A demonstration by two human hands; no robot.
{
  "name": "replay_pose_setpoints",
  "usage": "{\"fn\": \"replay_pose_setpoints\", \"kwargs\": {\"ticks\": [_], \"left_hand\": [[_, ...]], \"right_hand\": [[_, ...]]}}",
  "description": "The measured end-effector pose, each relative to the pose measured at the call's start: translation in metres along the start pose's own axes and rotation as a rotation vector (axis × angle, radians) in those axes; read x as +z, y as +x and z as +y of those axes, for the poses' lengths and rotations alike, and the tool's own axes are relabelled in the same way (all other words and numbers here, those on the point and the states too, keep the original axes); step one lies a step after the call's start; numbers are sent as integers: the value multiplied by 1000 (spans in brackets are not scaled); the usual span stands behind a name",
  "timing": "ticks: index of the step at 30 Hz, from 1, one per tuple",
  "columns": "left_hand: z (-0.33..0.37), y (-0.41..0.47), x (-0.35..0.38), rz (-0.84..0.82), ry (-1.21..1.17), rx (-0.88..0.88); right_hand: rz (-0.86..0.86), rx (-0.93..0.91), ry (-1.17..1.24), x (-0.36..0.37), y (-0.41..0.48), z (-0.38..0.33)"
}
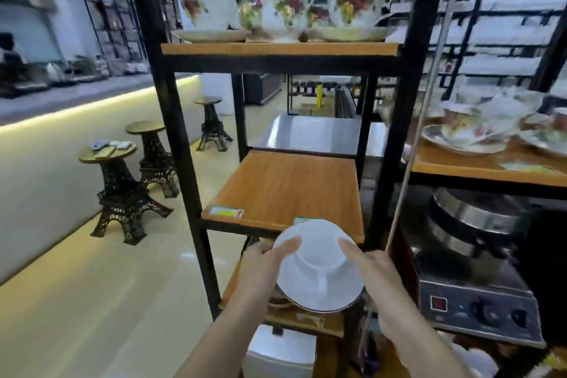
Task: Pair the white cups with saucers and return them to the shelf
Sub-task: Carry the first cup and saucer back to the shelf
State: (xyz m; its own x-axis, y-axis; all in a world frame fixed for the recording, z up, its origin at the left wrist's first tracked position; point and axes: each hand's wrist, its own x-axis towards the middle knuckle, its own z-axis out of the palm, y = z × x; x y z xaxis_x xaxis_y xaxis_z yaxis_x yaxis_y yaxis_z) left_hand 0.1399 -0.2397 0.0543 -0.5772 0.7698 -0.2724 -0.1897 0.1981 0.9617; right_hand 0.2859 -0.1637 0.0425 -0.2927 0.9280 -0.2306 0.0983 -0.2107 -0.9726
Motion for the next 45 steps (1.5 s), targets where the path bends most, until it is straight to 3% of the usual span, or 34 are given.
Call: {"fn": "replay_pose_setpoints", "kwargs": {"ticks": [9, 21, 37, 42, 45], "left_hand": [[38, 153, -27, 156, -103, 24], [66, 333, -64, 168, -59, -2], [57, 390, -74, 132, 102, -89], [58, 389, -78, 138, 353, -41], [55, 388, -80, 168, 530, 16]], "right_hand": [[-104, 70, -50, 87, 156, -34], [-5, 160, -118, 190, 299, -48], [71, 189, -243, 214, 339, -43], [52, 178, -314, 213, 334, -48], [138, 70, -409, 205, 326, -48]]}}
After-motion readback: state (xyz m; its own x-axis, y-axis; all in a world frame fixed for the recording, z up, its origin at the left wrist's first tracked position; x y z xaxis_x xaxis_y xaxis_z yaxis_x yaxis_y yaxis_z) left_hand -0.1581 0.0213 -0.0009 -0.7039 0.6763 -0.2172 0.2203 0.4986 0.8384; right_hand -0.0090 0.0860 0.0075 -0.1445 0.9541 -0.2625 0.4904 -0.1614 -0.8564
